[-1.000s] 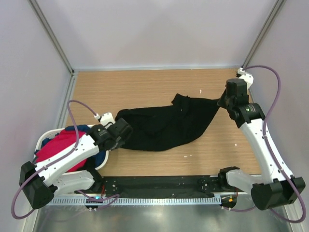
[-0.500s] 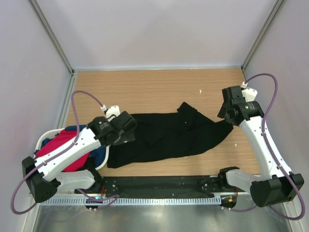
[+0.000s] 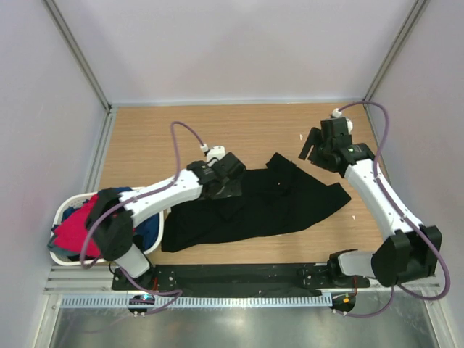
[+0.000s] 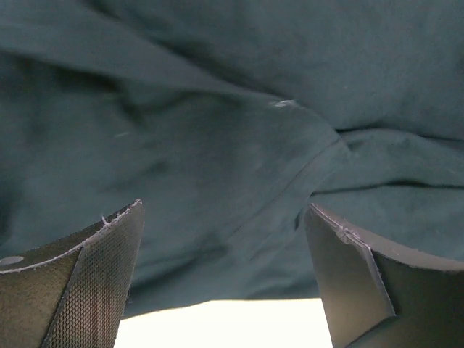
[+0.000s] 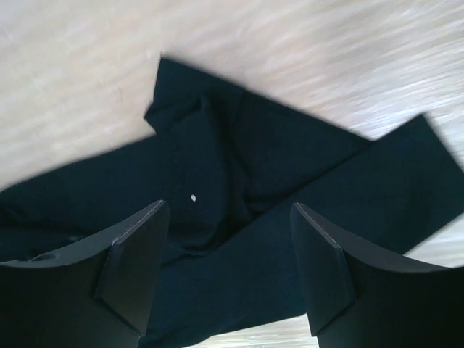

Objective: Fold and stack the t-shirts
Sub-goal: Flatten the tshirt out

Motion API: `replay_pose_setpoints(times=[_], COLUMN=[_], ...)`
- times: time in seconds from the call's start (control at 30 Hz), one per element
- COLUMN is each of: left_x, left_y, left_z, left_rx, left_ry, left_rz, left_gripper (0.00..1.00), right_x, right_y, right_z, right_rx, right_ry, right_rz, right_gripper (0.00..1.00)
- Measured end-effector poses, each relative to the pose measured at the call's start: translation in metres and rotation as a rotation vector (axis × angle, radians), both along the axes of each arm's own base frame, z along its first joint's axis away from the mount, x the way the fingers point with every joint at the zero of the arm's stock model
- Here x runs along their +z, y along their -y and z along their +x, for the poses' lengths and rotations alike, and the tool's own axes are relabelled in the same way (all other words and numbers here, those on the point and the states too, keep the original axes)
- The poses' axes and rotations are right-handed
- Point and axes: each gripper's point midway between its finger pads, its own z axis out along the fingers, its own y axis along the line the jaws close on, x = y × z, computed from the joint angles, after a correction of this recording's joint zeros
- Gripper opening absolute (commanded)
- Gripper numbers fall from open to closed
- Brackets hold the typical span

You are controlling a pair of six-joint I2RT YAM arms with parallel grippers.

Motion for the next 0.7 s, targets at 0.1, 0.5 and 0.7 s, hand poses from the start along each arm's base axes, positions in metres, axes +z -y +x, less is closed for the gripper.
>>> replay_pose_setpoints(times=[0.1, 0.5, 0.7], left_x=[-0.026, -0.063, -0.079], left_y=[0.023, 0.109, 0.108], left_z=[0.007, 0.028, 0.034], left_rx=[-0.036, -0.124, -0.109], left_ry=[-0.039, -0.054, -0.055], left_rz=[0.02, 0.053, 0.152], left_gripper=[0.9, 0.77, 0.6], right_x=[-0.04, -0.074, -0.078], right_y=[-0.017, -0.013, -0.009], right_z=[-0.002, -0.009, -0.012], right_rx=[0.048, 0.034, 0.031], right_ry=[-0.083, -0.131, -0.135], right_rz=[0.017, -0.008, -0.021], right_gripper=[0.73, 0.73, 0.73])
